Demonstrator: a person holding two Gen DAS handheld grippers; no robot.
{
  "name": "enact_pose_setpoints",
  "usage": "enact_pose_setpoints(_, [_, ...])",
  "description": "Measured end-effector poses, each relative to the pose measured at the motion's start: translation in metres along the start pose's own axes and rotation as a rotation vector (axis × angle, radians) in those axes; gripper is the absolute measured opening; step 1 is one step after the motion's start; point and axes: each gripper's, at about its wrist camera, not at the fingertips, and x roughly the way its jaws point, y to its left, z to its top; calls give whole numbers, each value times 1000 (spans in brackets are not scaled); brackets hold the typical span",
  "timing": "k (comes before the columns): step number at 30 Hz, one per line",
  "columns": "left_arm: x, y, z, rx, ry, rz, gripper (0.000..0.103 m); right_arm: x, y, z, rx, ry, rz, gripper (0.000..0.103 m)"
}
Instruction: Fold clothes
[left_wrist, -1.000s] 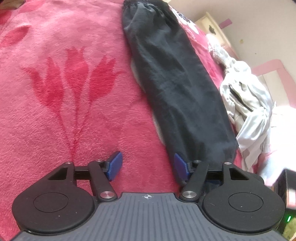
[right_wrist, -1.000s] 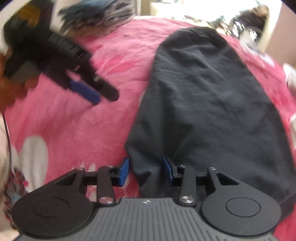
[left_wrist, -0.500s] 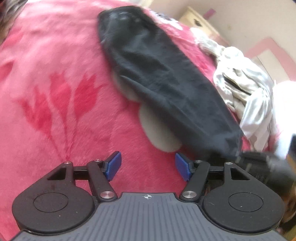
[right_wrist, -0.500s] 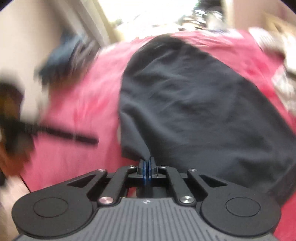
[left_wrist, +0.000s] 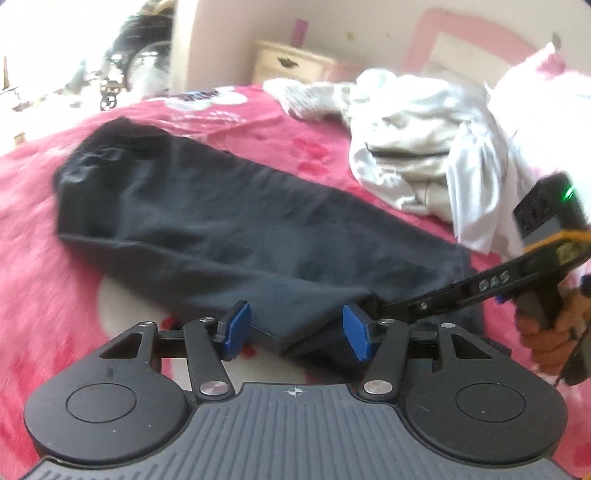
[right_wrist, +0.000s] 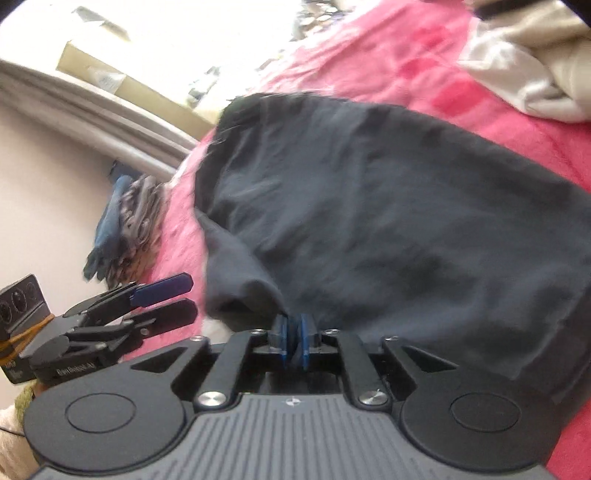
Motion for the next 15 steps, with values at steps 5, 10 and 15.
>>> enact_pose_setpoints(5, [26,6,6,-27,37,15,53,-43,4,-1,-48,-140,-92,32])
enact_pose_setpoints(10, [35,15,10,-74,43,9,54,-67,60,-25,-359,-128,-114,32])
enact_pose_setpoints(15, [41,23,13,-130,59,-8,54,-37,71,-44,-430,14,-176,33])
